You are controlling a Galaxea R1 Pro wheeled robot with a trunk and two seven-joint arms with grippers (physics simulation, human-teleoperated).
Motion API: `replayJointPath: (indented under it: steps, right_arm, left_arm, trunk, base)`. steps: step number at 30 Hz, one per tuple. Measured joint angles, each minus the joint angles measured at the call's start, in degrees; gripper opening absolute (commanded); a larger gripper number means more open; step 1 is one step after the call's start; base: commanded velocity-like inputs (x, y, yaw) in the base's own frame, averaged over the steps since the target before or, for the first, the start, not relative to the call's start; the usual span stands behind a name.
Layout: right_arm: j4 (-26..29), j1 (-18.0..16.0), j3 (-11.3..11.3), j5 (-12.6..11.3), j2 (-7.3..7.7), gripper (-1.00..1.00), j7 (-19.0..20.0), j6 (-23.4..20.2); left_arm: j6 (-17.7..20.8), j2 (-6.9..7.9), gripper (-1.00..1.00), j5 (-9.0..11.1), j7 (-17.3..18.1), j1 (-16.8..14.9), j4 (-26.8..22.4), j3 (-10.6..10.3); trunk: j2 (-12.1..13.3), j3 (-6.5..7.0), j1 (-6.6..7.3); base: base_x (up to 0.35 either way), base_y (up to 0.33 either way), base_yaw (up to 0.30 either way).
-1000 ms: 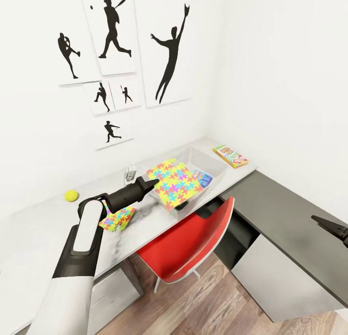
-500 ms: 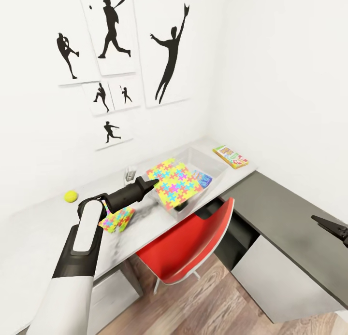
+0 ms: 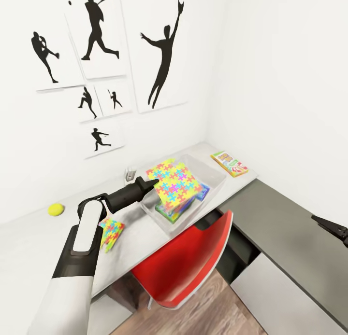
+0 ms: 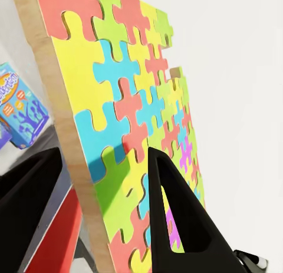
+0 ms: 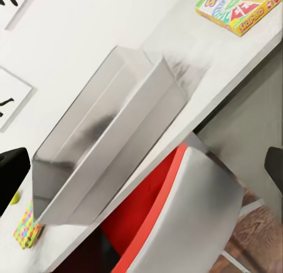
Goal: Put all the toys in the child's room - the three board games (two on the bed and one on the table), the two jigsaw puzzles on the table, and the tennis ball on the table - inside the toy box on the table in the child's room.
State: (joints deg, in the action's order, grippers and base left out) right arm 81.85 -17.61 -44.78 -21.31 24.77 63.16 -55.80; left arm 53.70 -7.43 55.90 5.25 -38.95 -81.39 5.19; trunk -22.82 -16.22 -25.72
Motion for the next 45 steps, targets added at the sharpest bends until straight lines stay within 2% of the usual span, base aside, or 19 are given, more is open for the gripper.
replayJointPath:
  steps: [9, 32, 45]
  right_arm:
    - [-0.01, 0.00, 0.00, 0.00, 0.00, 1.00, 0.00, 0.00]
    - [0.00, 0.00, 0.04, -0.08, 0.00, 1.00, 0.00, -0.08]
    - [-0.01, 0.00, 0.16, -0.10, -0.08, 1.00, 0.00, -0.13]
  left_arm:
    - [-0.01, -0.03, -1.00, -0.04, 0.00, -0.01, 0.00, -0.01]
    - [-0.24, -0.04, -1.00, -0.06, -0.03, -0.01, 0.33, 0.08]
    - [-2.16, -0.05, -1.00, -0.12, -0.03, -0.01, 0.74, 0.00]
  trunk:
    - [0.01, 0.00, -0.02]
    - [0.01, 0.00, -0.01]
    - [0.01, 0.00, -0.03]
  base:
    - [0.216, -0.070, 0.000]
    - [0.070, -0.034, 0.000]
    - [0.052, -0.033, 0.000]
